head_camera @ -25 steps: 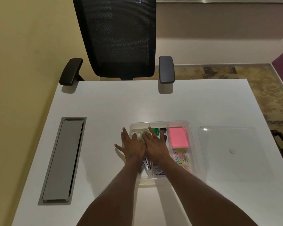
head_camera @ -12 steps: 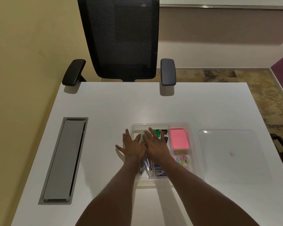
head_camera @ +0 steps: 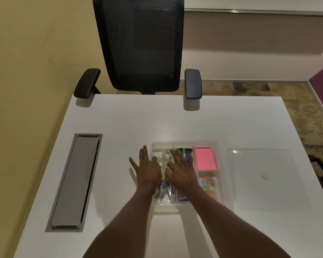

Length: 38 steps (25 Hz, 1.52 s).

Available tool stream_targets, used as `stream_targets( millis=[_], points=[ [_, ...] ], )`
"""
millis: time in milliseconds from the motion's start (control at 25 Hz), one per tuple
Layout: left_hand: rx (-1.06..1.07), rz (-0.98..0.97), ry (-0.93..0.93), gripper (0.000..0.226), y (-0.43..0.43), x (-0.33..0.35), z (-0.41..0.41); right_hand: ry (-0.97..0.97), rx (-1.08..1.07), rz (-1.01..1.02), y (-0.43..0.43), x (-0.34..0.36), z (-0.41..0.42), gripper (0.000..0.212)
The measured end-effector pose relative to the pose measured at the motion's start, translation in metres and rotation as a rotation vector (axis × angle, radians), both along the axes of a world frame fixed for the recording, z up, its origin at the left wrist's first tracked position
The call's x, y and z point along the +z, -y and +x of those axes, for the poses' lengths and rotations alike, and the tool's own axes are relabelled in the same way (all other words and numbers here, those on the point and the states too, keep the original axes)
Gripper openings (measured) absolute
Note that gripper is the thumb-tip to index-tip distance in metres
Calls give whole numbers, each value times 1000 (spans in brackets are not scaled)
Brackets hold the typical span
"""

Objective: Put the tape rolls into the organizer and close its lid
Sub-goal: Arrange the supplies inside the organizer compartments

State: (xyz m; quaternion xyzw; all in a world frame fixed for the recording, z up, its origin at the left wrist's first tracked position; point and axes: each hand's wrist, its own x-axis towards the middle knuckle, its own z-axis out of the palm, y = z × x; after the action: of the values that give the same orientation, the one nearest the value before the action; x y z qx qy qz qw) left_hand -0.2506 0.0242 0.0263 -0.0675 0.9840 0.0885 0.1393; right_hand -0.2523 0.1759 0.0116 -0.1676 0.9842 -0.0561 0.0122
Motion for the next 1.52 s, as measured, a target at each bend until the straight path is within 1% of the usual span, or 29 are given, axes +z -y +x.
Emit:
stream_targets(
  millis=[80, 160, 360, 560, 640, 840, 1000, 1040, 1160, 1280, 1400, 1520],
  points=[
    [13, 12, 26, 29, -5, 1, 0, 49, -17, 2, 3, -6, 5, 43],
    [43, 39, 31, 28, -7, 1, 1, 67, -33, -4, 4, -8, 9, 45],
    [111, 120, 37, 34, -9, 1, 7, 50, -34, 2, 3, -6, 19, 41],
    [134, 168, 66, 38, -12, 3, 10, 49, 29, 20, -1, -6, 21, 26],
    [121, 163, 92, 40, -14, 2, 13, 64, 4, 5, -3, -5, 20, 29],
    [166, 189, 77, 42, -16, 1, 16, 31, -16, 15, -6, -3, 21, 36],
    [182, 228, 123, 43, -19, 1, 13, 89, -26, -59, -3, -6, 23, 59],
    [185, 224, 130, 44, -19, 0, 13, 98, -33, -71, -3, -9, 22, 59],
    [189, 212, 127, 46, -20, -3, 11, 124, -29, -94, -5, -15, 20, 37],
    [232, 217, 126, 45, -25, -2, 4, 134, -21, -134, -9, -19, 20, 41],
    [297, 233, 173, 41, -30, -1, -1, 171, -45, -294, -8, -27, 24, 45],
    [340, 227, 134, 37, -27, -3, 0, 198, -98, -438, -6, -31, 28, 42]
  ],
)
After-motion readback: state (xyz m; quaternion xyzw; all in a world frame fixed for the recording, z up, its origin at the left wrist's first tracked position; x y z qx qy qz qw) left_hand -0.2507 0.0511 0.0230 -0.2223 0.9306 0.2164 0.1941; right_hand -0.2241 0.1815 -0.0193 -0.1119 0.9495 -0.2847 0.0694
